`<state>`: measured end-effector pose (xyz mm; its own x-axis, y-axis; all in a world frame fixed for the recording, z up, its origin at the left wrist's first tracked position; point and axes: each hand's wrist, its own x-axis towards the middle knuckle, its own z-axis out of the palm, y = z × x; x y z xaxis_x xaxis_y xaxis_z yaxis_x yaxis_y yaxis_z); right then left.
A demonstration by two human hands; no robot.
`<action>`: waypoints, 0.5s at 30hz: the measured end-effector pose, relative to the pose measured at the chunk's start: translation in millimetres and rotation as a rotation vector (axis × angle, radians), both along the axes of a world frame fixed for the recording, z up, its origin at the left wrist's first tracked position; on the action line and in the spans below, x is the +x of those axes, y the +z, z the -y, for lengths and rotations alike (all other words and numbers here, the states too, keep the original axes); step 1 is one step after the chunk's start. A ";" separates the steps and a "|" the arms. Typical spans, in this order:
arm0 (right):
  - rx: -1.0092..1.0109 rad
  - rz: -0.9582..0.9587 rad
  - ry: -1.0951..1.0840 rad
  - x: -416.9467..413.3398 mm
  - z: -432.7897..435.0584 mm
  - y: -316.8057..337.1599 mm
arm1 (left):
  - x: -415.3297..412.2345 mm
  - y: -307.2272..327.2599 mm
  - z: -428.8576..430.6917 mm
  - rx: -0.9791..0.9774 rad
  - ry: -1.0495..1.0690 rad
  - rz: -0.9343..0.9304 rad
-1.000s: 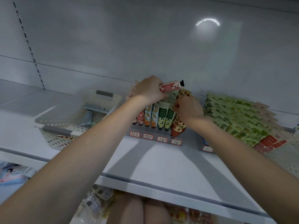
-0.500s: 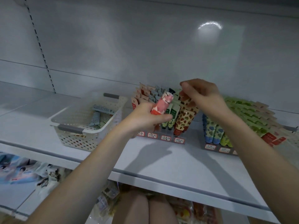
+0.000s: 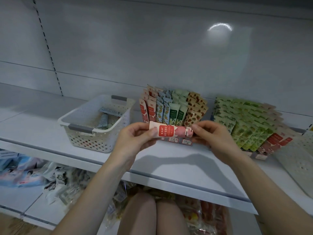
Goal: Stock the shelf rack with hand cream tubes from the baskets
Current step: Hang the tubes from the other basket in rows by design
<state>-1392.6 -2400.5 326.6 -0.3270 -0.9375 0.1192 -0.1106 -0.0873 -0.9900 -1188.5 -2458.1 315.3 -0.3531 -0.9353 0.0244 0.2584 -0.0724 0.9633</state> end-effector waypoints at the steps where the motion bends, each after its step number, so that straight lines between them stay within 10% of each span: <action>1: 0.036 0.005 0.032 1.5 -3.1 -3.6 | -0.5 -1.6 0.6 -0.042 0.052 0.022; 7: 0.052 -0.586 0.150 13.6 -6.0 -11.9 | -2.3 -13.6 4.2 -0.451 0.118 0.303; 15: -0.115 -0.853 0.203 40.3 12.3 -17.8 | -6.9 -28.6 13.1 -0.697 0.127 0.456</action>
<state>-1352.3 -2412.8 308.9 0.0876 -0.9348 0.3442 -0.7788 -0.2797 -0.5614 -1195.4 -2471.2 286.6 -0.3617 -0.7926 0.4910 -0.2012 0.5806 0.7890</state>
